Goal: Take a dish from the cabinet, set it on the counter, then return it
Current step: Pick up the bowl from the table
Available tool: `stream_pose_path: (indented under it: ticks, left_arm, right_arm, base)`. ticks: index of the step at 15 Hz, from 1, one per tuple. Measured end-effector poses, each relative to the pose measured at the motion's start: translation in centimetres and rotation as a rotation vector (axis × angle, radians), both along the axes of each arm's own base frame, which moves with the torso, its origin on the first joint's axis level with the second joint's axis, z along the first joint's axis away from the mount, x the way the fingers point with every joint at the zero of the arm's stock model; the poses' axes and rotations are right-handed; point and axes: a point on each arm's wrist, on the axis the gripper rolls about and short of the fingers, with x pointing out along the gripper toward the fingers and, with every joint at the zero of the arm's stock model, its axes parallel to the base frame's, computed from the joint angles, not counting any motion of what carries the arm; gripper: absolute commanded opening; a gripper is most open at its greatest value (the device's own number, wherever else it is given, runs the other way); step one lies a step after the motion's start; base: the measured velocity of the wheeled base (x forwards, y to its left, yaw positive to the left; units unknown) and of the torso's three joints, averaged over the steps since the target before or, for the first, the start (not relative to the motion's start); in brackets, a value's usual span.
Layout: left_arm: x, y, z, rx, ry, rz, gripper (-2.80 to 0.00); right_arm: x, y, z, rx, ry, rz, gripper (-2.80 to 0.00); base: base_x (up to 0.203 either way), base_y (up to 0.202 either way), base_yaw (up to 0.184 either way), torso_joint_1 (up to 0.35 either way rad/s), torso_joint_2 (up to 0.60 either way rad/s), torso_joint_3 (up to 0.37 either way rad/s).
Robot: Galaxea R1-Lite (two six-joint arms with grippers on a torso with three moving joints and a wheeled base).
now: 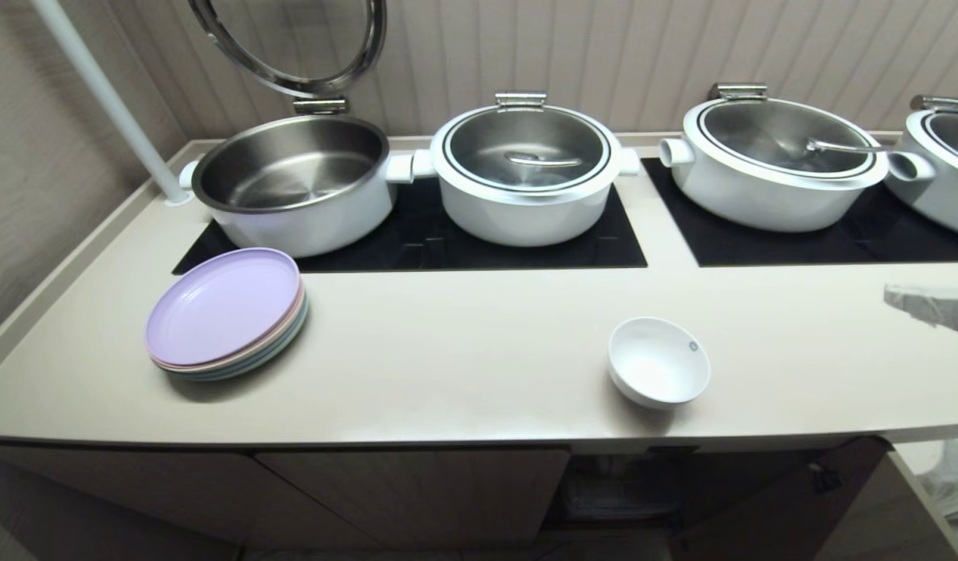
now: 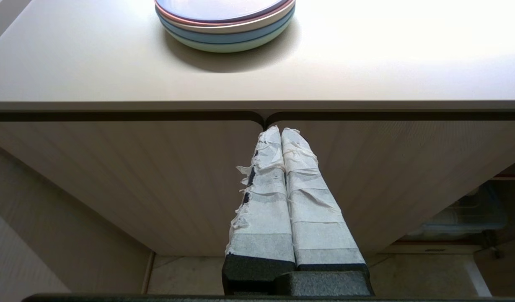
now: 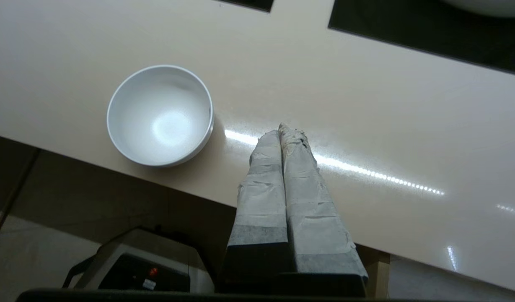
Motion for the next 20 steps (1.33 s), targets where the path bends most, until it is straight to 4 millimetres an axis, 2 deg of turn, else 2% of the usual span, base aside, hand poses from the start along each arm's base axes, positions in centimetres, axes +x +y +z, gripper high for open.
stream_pose_path:
  ticks: [3,7,11,16,20]
  left_arm:
    - [0.0,0.0,0.0,0.000,0.000,0.000,-2.80]
    - [0.0,0.0,0.0,0.000,0.000,0.001,-2.80]
    - [0.0,0.0,0.0,0.000,0.000,0.000,-2.80]
    - [0.0,0.0,0.0,0.000,0.000,0.000,-2.80]
    - [0.0,0.0,0.0,0.000,0.000,0.000,-2.80]
  right_arm:
    - [1.6,0.1,-0.4,-0.018,0.099,0.016,-2.80]
    - [3.2,0.4,-0.2,-0.020,0.131,0.026,-2.80]
    - [4.1,0.8,0.1,-0.036,0.209,0.054,-2.80]
    - [5.5,1.9,1.3,-0.028,0.310,0.094,-2.80]
    - [6.7,2.8,2.5,0.044,0.394,0.083,-2.80]
  base:
    - [0.000,0.000,0.000,0.000,0.00,0.000]
    - [0.000,0.000,0.000,0.000,0.00,0.000]
    - [0.000,0.000,0.000,0.000,0.00,0.000]
    - [0.000,0.000,0.000,0.000,0.00,0.000]
    - [0.000,0.000,0.000,0.000,0.00,0.000]
